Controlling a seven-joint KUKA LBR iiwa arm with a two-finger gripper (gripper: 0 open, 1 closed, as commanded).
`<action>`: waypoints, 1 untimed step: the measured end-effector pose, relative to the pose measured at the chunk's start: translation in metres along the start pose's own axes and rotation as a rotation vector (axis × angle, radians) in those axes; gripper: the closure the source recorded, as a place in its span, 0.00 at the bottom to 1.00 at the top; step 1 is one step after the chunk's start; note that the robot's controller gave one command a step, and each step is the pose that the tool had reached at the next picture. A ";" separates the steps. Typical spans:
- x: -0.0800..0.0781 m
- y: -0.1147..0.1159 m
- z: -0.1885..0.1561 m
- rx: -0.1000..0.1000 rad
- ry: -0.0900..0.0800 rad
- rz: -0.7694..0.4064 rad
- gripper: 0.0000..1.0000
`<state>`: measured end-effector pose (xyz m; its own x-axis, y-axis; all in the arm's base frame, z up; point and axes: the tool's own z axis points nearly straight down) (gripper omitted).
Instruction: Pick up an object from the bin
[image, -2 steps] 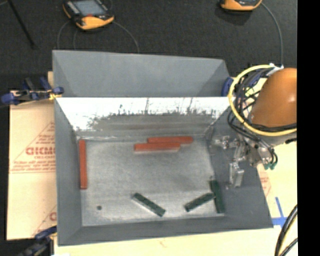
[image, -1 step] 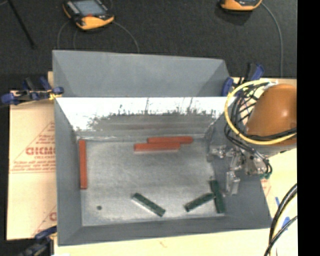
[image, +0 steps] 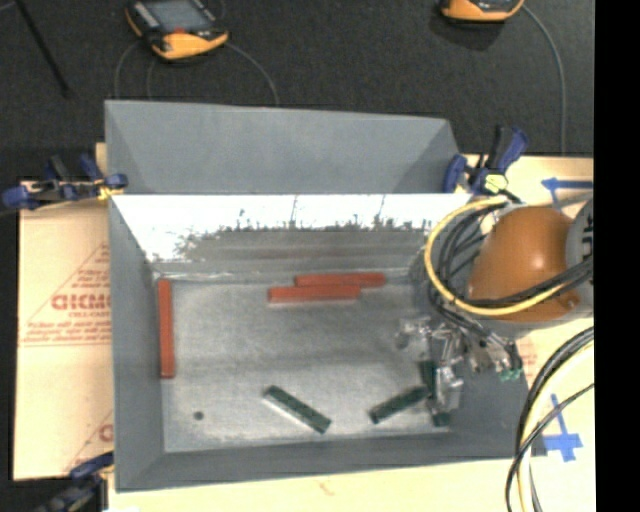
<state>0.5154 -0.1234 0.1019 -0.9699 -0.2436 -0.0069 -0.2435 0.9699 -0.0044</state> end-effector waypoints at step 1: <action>0.026 0.007 0.027 -0.002 0.001 -0.245 1.00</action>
Offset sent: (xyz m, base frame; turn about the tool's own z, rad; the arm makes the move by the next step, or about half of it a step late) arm 0.0000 0.0000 0.0000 0.0000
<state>0.4885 -0.1235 0.0742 -0.8817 -0.4718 -0.0047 -0.4718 0.8817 -0.0040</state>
